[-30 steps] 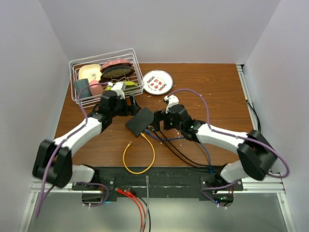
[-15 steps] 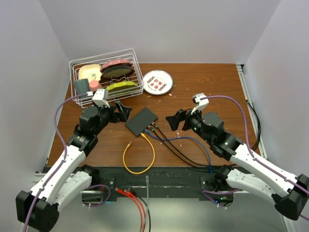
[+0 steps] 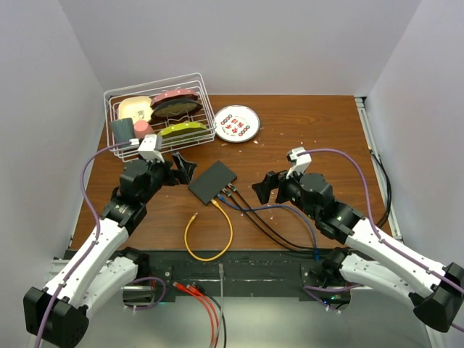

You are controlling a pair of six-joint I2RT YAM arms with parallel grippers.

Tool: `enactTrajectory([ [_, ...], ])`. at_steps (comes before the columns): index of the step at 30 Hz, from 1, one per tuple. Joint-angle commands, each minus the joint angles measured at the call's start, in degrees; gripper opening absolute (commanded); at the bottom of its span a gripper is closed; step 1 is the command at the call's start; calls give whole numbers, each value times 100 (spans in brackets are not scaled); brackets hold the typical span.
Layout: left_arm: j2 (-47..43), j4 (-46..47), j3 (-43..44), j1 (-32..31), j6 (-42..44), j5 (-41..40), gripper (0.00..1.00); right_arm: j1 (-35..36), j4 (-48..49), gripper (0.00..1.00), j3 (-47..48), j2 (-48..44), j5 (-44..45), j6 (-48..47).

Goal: Insert the plug into the switch port

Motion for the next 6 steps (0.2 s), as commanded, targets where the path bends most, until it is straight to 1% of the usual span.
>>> enactTrajectory([
  [1, -54, 37, 72, -12, 106, -169, 100, 16, 103, 99, 106, -29, 7, 5],
  [5, 8, 54, 108, -3, 211, -203, 100, 25, -11, 99, 326, 129, -2, -83],
  [6, 16, 150, 81, 5, 238, -230, 100, 16, -124, 99, 396, 129, 250, -48],
])
